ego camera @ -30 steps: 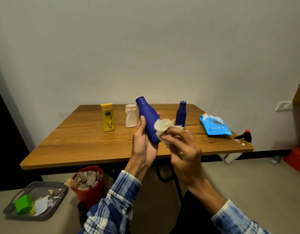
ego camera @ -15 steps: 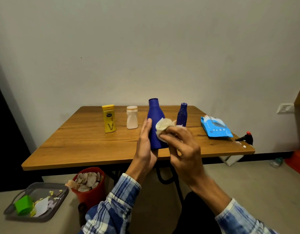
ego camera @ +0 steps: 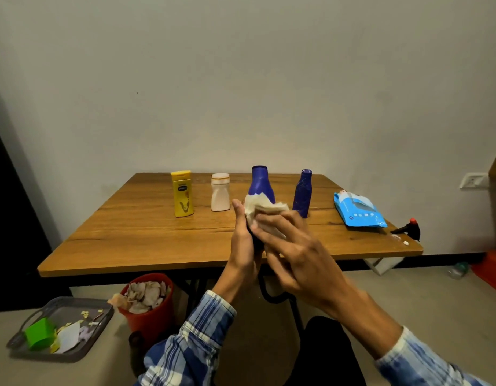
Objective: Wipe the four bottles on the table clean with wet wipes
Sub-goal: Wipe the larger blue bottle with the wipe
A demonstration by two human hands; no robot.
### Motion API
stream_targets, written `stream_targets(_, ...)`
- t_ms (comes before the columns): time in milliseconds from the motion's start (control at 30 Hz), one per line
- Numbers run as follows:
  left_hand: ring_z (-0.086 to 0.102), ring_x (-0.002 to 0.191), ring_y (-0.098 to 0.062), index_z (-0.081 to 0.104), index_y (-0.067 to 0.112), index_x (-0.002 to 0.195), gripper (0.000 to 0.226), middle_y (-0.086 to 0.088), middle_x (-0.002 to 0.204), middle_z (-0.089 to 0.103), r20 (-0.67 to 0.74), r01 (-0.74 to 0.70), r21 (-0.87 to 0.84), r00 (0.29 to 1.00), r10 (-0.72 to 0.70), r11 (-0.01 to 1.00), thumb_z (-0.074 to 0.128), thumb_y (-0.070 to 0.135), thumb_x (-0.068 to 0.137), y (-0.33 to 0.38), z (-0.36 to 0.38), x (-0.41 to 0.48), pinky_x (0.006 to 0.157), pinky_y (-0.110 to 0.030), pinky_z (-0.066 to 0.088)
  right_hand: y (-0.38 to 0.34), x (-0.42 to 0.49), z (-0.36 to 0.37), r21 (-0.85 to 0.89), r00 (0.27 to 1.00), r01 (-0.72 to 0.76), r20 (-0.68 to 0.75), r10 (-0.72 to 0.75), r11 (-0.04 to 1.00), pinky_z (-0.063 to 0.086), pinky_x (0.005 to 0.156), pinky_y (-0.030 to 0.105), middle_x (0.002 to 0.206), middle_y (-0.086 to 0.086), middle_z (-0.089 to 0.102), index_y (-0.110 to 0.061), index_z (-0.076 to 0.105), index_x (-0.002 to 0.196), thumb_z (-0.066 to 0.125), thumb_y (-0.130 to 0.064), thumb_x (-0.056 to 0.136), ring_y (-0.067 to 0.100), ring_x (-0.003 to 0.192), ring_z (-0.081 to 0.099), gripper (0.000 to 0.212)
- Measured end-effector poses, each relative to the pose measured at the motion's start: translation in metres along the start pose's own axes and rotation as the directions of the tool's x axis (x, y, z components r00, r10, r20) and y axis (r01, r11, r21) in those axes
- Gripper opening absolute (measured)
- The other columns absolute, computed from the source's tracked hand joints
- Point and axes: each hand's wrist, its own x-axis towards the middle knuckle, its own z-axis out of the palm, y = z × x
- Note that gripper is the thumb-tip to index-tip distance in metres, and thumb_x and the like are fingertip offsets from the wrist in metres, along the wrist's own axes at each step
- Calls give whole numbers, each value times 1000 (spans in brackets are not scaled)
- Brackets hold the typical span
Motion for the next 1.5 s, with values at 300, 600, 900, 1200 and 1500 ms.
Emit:
stream_targets(300, 59, 59, -22, 48, 16, 136, 69, -14, 90, 63, 132, -55, 106, 990, 40, 993, 8, 61, 103, -6, 12, -2, 50, -29, 43, 36, 49, -20, 150, 943, -204, -235, 235, 967, 58, 89, 33, 124, 7, 58, -8, 68, 120, 71, 2, 85, 18, 115, 53, 37)
stream_targets(600, 75, 93, -15, 63, 38, 119, 71, 4, 101, 78, -5, -34, 87, 999, 34, 996, -1, 62, 101, -6, 16, -11, 89, -58, 52, 16, 32, -12, -56, 993, -72, -100, 66, 996, 55, 86, 31, 118, 10, 56, -5, 69, 114, 66, -10, 87, 22, 110, 51, 28)
stream_targets(900, 60, 80, -26, 73, 9, 109, 85, -17, 97, 62, 66, 18, -136, 998, -9, 991, 30, 80, 90, 11, -2, 1, 78, -38, 50, -6, -4, 20, -105, 999, 47, 31, -44, 993, 56, 95, 41, 127, 8, 57, -8, 69, 120, 71, -11, 86, 26, 122, 51, 34)
stream_targets(1200, 73, 98, -22, 68, 12, 115, 54, -9, 104, 77, 1, -21, 63, 1000, 21, 998, 33, 52, 104, 10, 6, 5, 82, -34, 58, 14, 0, 14, -1, 956, -146, -258, 141, 989, 47, 101, 24, 124, 10, 57, -5, 69, 117, 73, 3, 82, 22, 119, 53, 36)
stream_targets(1500, 67, 91, -38, 65, 35, 114, 42, -13, 103, 72, 190, -78, 226, 981, 35, 971, 28, 51, 103, 2, 4, -6, 76, -54, 59, 31, 39, -11, -14, 932, -151, -335, 137, 988, 47, 94, 24, 130, 12, 54, -6, 63, 129, 66, 3, 87, 23, 118, 51, 43)
